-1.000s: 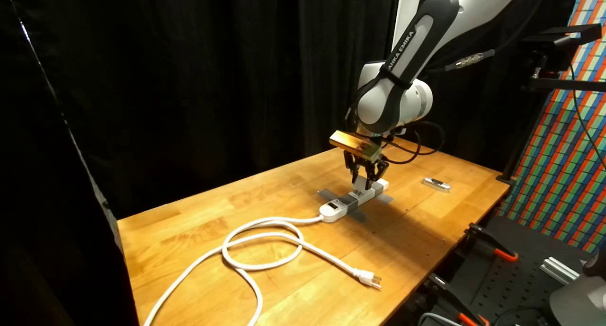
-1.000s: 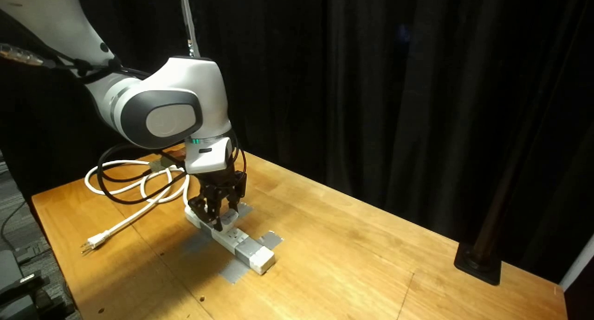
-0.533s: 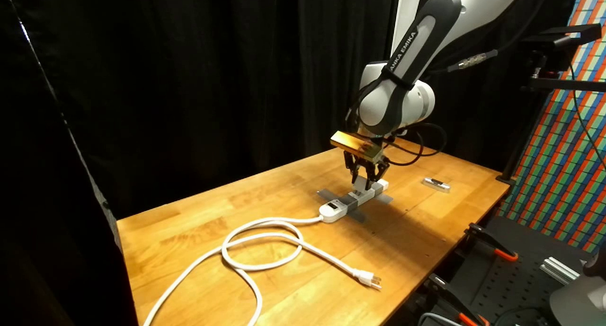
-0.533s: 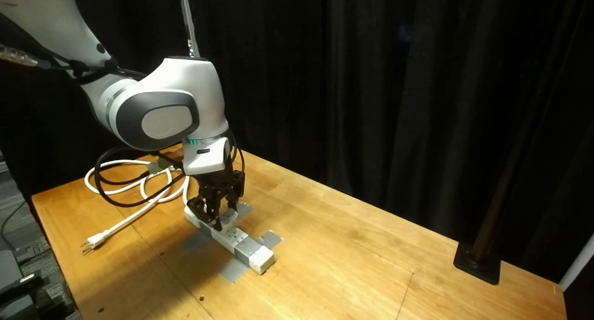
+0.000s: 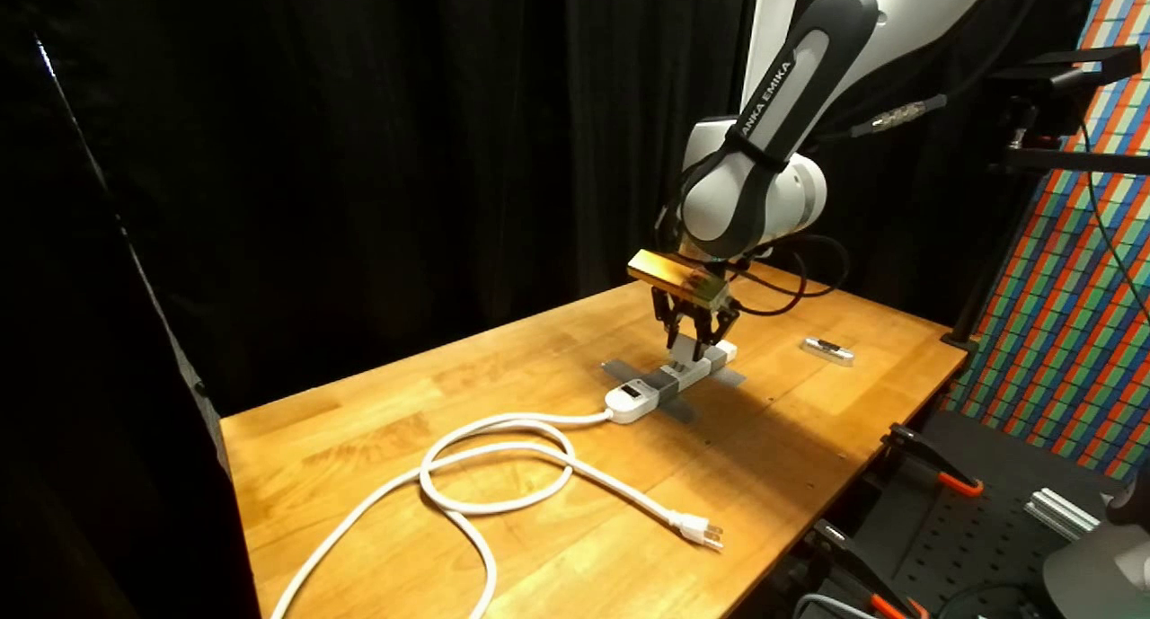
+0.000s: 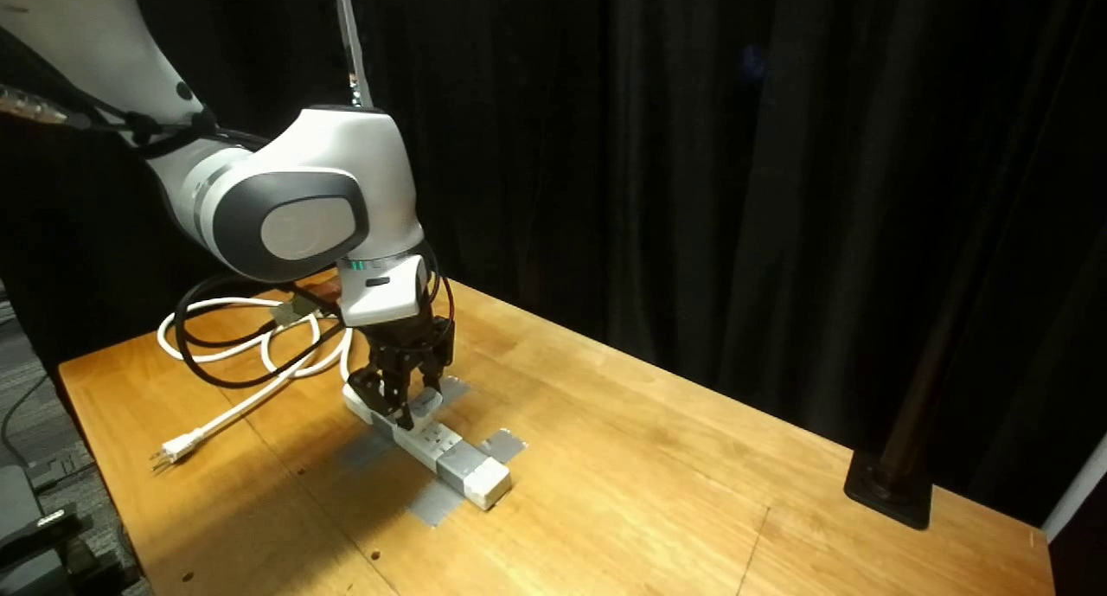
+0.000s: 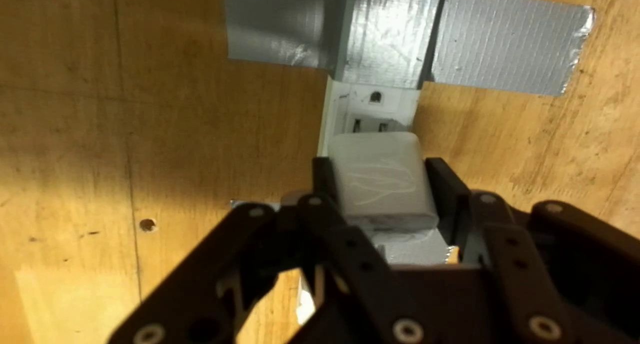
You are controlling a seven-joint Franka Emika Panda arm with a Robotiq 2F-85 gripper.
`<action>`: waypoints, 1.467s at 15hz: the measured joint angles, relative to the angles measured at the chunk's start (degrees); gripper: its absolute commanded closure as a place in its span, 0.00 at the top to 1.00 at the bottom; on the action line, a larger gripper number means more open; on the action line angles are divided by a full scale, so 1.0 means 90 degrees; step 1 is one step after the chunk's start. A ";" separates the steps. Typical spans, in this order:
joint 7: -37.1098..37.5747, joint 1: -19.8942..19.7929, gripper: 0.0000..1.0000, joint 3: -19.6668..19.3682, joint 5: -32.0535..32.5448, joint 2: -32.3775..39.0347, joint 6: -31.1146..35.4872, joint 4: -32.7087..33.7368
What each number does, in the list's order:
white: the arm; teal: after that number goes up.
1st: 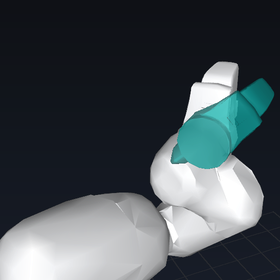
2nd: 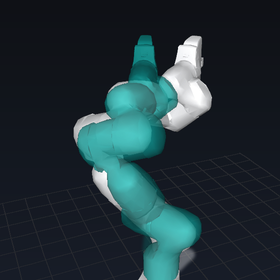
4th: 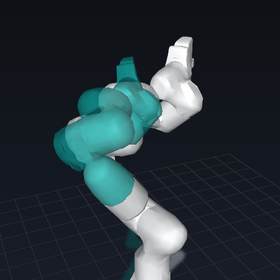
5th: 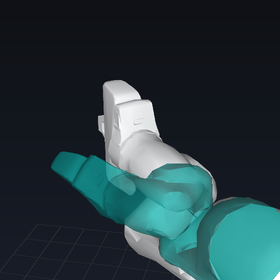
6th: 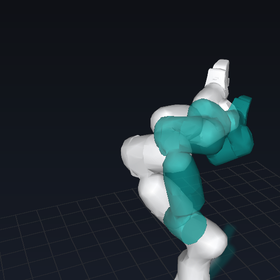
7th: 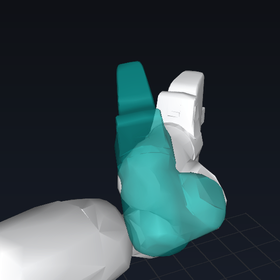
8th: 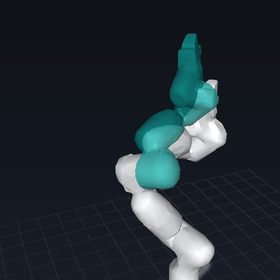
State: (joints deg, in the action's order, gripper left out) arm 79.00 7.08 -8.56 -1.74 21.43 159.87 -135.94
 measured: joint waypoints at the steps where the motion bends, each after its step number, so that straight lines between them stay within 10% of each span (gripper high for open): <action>1: 0.0051 0.0065 0.23 -0.0053 0.0102 -0.0001 0.0022 -0.0012; 11: 0.1846 0.1439 0.23 -0.1170 0.1960 0.0048 0.0208 -0.0137; 22: 0.2036 0.1448 0.23 -0.1168 0.2151 0.0047 0.0186 -0.0133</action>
State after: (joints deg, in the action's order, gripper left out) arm 97.33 20.11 -19.07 17.62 21.86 161.55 -137.14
